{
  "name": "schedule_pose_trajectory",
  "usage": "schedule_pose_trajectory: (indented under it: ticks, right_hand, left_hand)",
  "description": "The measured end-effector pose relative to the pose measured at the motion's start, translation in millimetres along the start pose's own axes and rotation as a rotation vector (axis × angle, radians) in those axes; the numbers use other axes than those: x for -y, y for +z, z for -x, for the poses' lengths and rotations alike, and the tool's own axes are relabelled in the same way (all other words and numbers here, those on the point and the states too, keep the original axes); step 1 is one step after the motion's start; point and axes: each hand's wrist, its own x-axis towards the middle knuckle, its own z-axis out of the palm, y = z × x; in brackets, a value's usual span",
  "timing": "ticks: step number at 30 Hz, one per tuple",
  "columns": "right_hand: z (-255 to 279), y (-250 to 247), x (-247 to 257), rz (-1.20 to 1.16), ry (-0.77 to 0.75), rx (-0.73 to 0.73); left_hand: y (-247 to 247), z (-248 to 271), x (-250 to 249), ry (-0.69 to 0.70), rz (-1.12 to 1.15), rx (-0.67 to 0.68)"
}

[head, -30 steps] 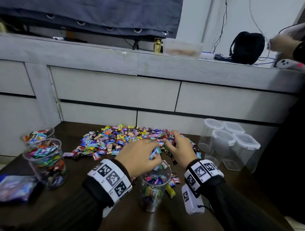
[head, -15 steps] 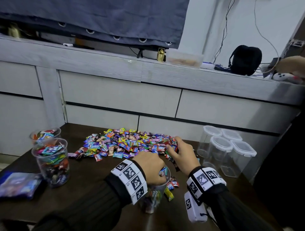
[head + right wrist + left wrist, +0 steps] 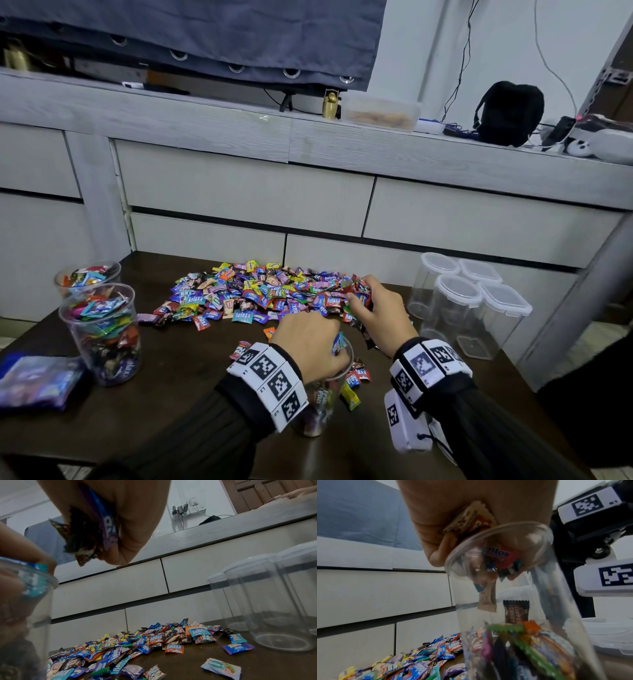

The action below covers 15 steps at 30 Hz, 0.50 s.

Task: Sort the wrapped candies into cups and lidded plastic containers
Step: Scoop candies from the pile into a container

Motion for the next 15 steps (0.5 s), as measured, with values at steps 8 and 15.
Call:
schedule_pose_trajectory:
  ticks: [8, 15]
  right_hand:
    - [0.2, 0.5, -1.0, -0.002, 0.008, 0.002]
    - [0.1, -1.4, -0.9, 0.002, 0.013, 0.006]
  left_hand:
    - [-4.1, -0.3, -3.1, 0.024, 0.071, -0.101]
    - [-3.4, -2.1, -0.8, 0.037, 0.005, -0.058]
